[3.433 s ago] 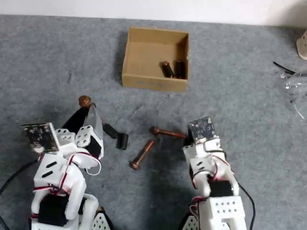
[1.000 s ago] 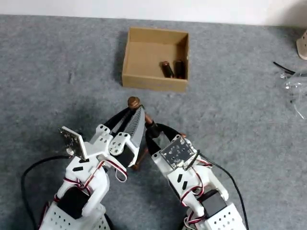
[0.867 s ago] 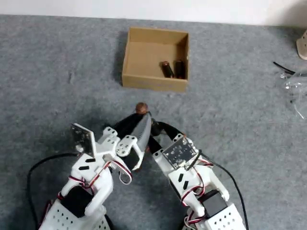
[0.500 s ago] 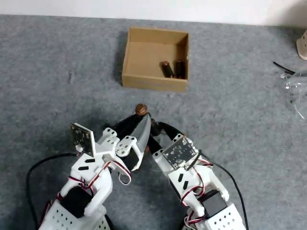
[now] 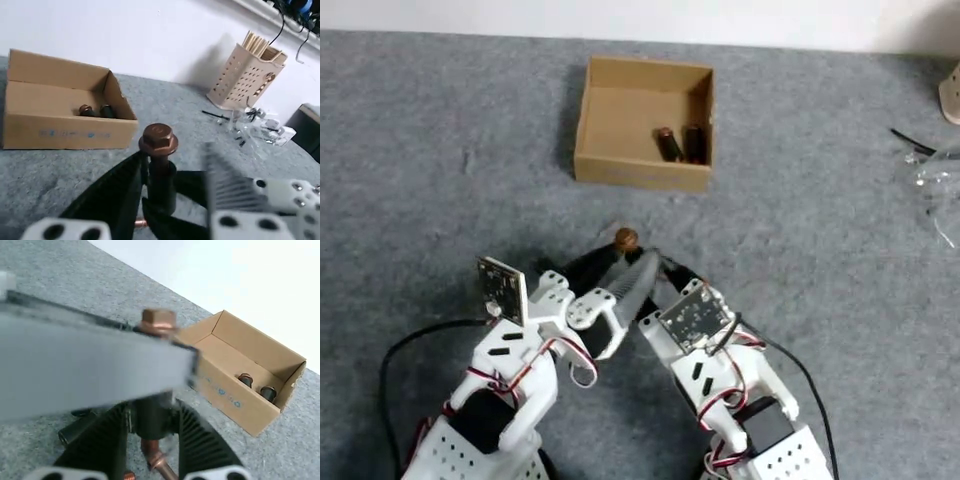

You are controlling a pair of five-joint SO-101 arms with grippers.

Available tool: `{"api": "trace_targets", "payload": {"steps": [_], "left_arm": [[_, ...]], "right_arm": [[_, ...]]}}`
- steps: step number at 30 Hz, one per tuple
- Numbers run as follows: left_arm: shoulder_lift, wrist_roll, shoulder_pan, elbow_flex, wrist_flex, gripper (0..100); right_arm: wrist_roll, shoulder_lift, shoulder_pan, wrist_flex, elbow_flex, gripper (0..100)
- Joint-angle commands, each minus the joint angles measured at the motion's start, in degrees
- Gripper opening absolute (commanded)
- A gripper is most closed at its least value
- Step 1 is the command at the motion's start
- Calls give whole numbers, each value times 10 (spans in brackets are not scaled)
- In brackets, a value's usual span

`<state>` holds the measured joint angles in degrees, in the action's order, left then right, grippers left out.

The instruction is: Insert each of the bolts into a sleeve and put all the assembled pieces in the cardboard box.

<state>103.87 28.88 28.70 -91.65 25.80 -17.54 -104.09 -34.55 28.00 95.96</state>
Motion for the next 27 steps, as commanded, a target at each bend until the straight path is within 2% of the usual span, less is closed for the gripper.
{"api": "trace_targets", "payload": {"steps": [1, 4, 8, 13, 16, 20, 24, 27], "left_arm": [[3, -2, 5, 12, 20, 386], [6, -1, -7, 13, 24, 371], [6, 2, -84, 20, 12, 321], [6, 96, -203, 36, -11, 245], [6, 122, -249, 36, -21, 185], [4, 121, -253, 29, -38, 14], [4, 115, -257, 16, -40, 16], [2, 14, -258, 15, -34, 7]], "right_arm": [[-7, -12, 14, -26, 35, 5], [-7, -12, 14, -25, 35, 5], [-7, -12, 14, -25, 35, 5], [-7, -12, 15, -25, 35, 5], [-7, -12, 15, -25, 35, 5], [-7, -12, 22, -25, 36, 5], [-7, -12, 32, -25, 36, 5], [-7, -12, 32, -27, 49, 5]]}}
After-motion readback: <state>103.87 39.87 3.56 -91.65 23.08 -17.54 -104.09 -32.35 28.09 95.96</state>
